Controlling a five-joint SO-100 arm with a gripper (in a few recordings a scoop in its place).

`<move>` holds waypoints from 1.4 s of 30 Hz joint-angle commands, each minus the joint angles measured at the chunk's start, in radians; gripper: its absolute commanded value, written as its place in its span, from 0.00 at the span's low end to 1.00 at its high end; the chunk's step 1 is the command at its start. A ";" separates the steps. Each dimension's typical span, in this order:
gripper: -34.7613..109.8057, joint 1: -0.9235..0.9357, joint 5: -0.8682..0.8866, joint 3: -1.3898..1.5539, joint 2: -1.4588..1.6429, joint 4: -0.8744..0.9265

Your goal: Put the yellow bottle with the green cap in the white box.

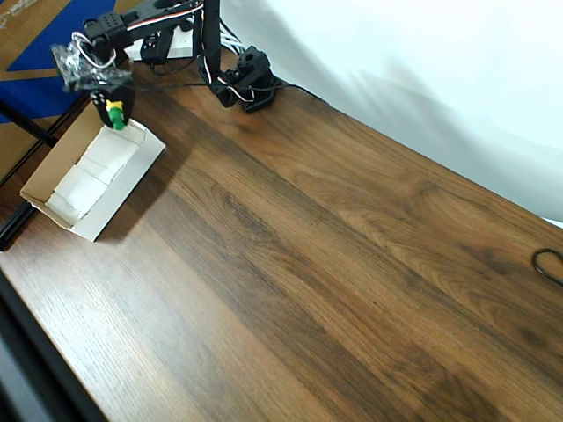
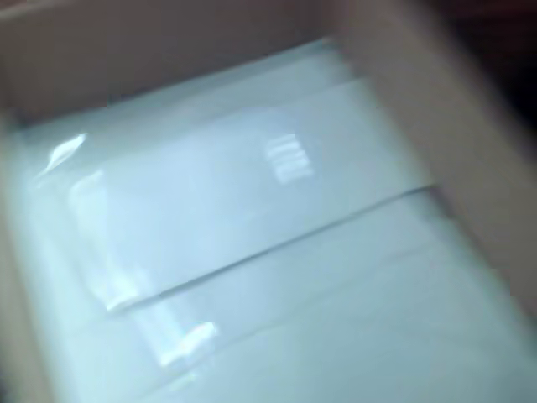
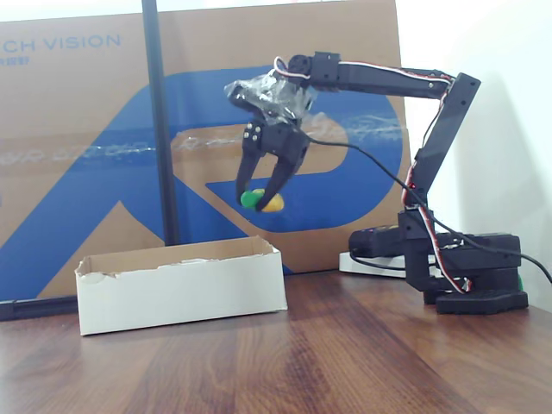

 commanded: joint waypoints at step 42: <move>0.24 -0.051 -0.083 -1.140 -1.043 0.120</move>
